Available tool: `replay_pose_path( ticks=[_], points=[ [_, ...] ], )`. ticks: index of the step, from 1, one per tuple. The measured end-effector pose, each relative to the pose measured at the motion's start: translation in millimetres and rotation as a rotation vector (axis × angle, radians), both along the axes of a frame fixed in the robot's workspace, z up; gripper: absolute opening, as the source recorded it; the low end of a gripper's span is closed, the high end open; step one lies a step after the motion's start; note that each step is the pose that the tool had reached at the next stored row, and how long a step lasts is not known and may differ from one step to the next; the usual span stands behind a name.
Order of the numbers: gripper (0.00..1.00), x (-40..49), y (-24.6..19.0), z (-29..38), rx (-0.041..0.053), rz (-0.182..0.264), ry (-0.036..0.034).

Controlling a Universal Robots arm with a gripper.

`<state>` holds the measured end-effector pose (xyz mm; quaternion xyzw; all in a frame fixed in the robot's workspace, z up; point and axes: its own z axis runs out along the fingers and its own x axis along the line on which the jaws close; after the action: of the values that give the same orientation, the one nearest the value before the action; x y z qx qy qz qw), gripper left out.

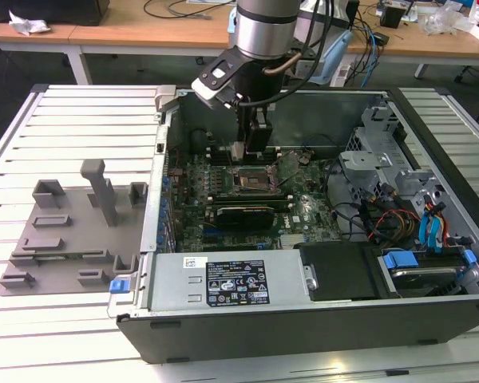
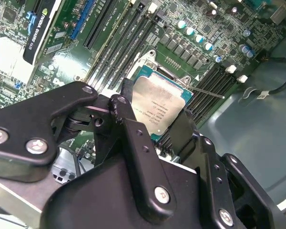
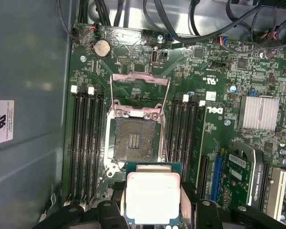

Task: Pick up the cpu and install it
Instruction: 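Place the cpu into insertion slot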

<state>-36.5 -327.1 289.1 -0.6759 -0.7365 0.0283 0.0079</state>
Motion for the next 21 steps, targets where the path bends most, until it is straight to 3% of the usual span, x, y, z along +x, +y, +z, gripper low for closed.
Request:
replay_pose_path(
  ticks=[6,9,14,21],
  points=[
    [0.55,0.0,0.2,-4.9,-0.0001,0.000,0.0001],
    [0.55,0.0,2.8,-8.5,0.0000,-0.017,0.0000],
    [0.55,7.3,6.2,-12.9,-0.0041,-0.016,0.0000],
    [0.55,8.2,6.4,-17.7,-0.0054,-0.012,0.0000]
  ],
)
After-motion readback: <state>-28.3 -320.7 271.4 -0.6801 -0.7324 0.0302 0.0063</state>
